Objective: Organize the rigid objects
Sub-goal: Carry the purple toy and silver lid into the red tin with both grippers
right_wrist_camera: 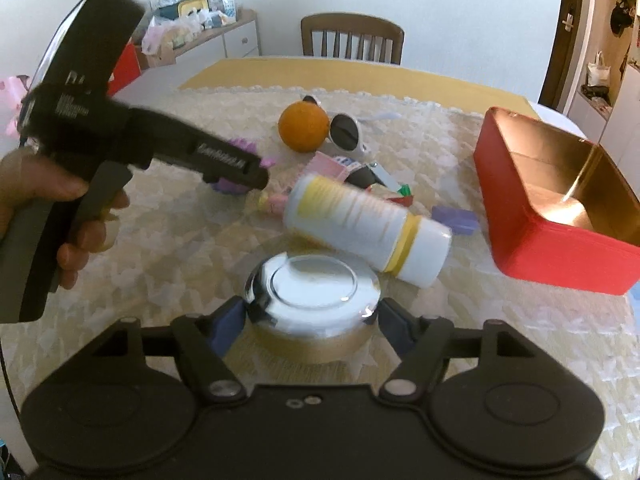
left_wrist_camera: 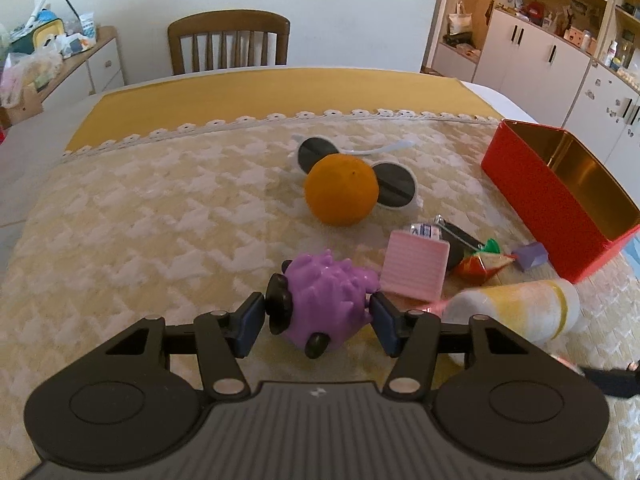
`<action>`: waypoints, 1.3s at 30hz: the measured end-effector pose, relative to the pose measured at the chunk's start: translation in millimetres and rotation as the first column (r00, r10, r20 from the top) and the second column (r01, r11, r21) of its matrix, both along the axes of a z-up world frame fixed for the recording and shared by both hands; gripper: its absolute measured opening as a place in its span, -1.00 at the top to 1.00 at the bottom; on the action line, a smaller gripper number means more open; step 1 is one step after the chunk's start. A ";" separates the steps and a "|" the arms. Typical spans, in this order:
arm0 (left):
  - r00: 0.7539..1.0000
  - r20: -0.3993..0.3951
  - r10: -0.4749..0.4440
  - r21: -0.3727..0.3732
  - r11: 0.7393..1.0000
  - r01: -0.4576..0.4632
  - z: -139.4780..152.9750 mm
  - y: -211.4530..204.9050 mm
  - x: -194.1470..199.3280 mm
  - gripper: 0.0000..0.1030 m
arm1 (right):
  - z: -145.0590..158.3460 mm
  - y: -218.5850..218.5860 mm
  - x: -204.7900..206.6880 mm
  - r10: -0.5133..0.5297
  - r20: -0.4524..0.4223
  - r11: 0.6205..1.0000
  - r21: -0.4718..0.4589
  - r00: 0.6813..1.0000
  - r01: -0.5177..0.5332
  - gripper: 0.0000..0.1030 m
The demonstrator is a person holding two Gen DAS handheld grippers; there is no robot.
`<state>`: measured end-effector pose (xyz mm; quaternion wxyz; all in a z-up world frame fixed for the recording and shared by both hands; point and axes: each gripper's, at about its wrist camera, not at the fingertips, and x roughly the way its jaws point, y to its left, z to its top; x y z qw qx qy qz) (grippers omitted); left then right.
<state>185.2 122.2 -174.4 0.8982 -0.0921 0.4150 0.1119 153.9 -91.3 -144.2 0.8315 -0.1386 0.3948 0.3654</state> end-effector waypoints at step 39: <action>0.967 0.143 -0.213 -0.022 0.976 0.218 107.3 -156.5 85.9 -0.10 | 73.2 -145.2 116.2 -0.195 0.190 0.978 0.114 0.962 0.176 -0.39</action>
